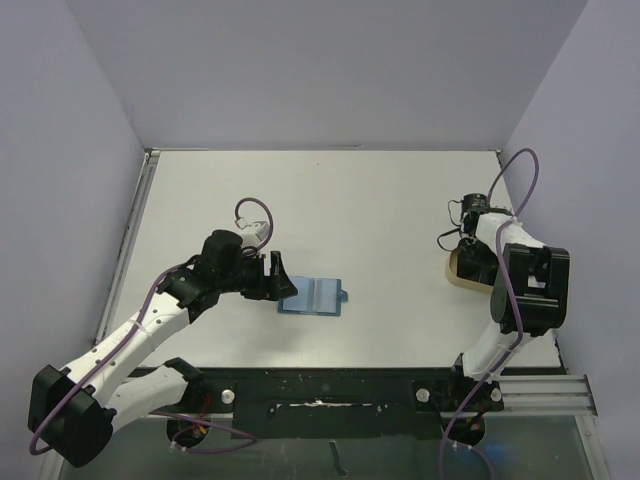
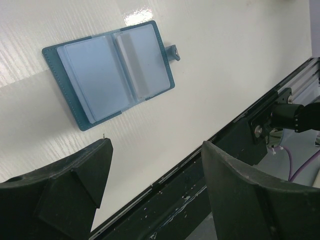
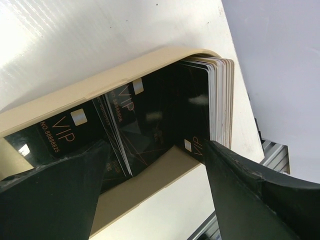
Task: Put the credit cards into the card holder
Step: Adjust the credit card in the storage box.
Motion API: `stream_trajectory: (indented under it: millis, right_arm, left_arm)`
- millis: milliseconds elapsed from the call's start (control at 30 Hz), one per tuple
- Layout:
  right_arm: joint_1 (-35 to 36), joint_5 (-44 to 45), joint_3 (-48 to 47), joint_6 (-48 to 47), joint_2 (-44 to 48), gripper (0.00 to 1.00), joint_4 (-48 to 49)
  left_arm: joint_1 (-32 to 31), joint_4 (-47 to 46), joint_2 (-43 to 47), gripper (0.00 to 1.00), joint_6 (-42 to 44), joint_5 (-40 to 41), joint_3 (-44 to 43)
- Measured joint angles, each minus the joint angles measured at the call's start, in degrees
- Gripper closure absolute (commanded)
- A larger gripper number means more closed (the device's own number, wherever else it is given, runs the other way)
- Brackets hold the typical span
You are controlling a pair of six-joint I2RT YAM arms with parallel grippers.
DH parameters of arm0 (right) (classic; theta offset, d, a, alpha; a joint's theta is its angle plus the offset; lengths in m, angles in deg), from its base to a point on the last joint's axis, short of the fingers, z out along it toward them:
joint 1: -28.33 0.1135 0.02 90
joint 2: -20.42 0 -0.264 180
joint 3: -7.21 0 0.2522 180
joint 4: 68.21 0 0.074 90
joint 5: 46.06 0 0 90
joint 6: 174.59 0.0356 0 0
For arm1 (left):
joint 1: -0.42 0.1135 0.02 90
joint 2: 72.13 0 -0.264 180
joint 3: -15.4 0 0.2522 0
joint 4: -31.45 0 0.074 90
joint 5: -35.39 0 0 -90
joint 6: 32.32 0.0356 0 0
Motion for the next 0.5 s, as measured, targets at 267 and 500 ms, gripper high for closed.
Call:
stream_trajectory:
  millis: [267,500]
  right_arm:
    - [0.1,2.4,0.0,0.0,-0.3,0.26,-0.1]
    - [0.3,3.3,0.0,0.0,-0.3,0.41,-0.1]
  left_arm:
    - [0.0,-0.1,0.0,0.29,0.0,0.0,0.0]
    - [0.0,-0.2,0.1,0.29,0.0,-0.4,0.0]
